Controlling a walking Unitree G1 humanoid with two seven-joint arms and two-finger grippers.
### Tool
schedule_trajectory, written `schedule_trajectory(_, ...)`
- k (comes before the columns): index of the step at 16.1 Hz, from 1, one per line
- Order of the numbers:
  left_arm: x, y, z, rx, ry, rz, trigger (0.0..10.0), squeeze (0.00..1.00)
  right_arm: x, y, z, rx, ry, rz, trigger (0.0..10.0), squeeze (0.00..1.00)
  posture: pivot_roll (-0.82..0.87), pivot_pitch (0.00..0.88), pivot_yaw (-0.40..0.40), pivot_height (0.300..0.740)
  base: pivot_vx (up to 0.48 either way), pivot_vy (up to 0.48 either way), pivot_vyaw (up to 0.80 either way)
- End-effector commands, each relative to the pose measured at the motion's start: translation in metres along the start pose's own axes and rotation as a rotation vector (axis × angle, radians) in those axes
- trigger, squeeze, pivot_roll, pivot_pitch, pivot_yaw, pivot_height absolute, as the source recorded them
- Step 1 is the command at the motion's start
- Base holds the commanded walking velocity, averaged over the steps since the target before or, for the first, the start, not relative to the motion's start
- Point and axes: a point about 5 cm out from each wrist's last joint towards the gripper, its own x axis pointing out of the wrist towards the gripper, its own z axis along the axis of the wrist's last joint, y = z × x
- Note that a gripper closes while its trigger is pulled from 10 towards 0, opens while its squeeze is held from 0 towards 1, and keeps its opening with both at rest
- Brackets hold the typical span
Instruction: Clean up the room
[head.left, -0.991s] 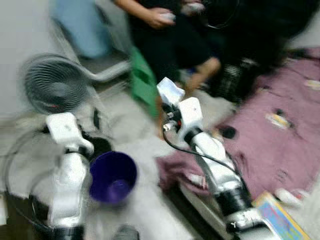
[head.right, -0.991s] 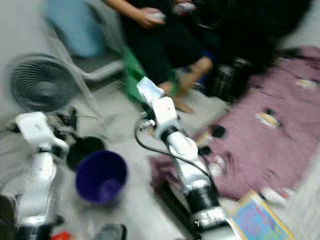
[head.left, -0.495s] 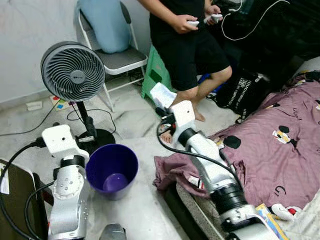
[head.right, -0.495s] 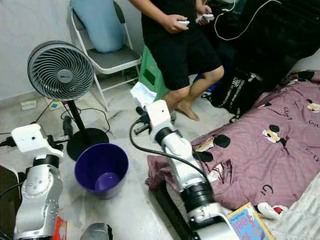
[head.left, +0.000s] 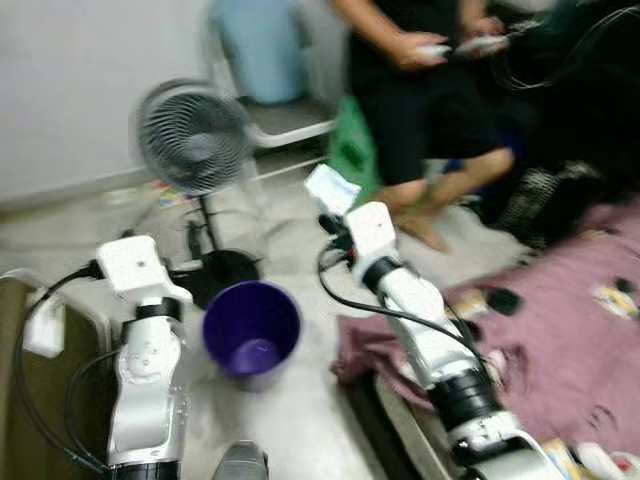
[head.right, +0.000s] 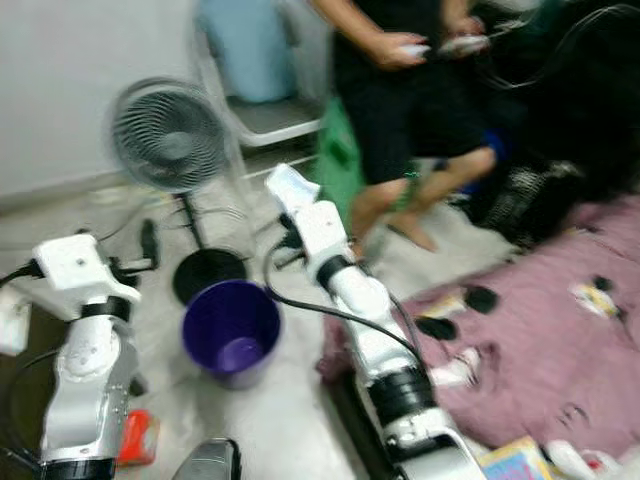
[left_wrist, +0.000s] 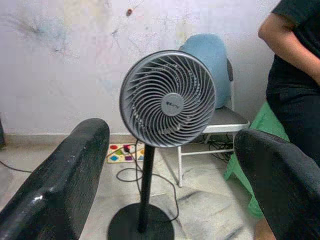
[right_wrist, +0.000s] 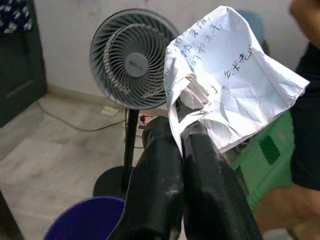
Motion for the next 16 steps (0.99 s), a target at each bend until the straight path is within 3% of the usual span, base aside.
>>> schedule_trajectory(1,-0.001,0.000,-0.002,0.017,0.006,-0.008,10.0,0.00,0.001,0.000,0.007,-0.002,-0.030,-0.009,10.0,0.00,0.09,0.020,-0.064,0.740,0.000,0.000,0.80)
schedule_trajectory(3,-0.002,-0.001,-0.004,0.016,0.010,-0.013,10.0,0.00,0.000,-0.002,0.007,-0.002,-0.033,-0.020,10.0,0.00,0.08,0.020,-0.061,0.740,0.000,0.000,0.80)
schedule_trajectory(8,0.000,-0.008,-0.006,-0.004,0.012,-0.025,10.0,0.00,-0.001,-0.003,0.006,-0.016,-0.028,-0.034,10.0,0.00,0.06,0.017,-0.056,0.740,0.000,0.000,0.00)
schedule_trajectory(16,0.014,-0.032,-0.008,-0.037,0.026,-0.135,10.0,0.00,-0.016,-0.020,0.002,-0.041,-0.018,-0.134,10.0,0.00,-0.02,0.012,0.011,0.740,0.000,0.000,0.00)
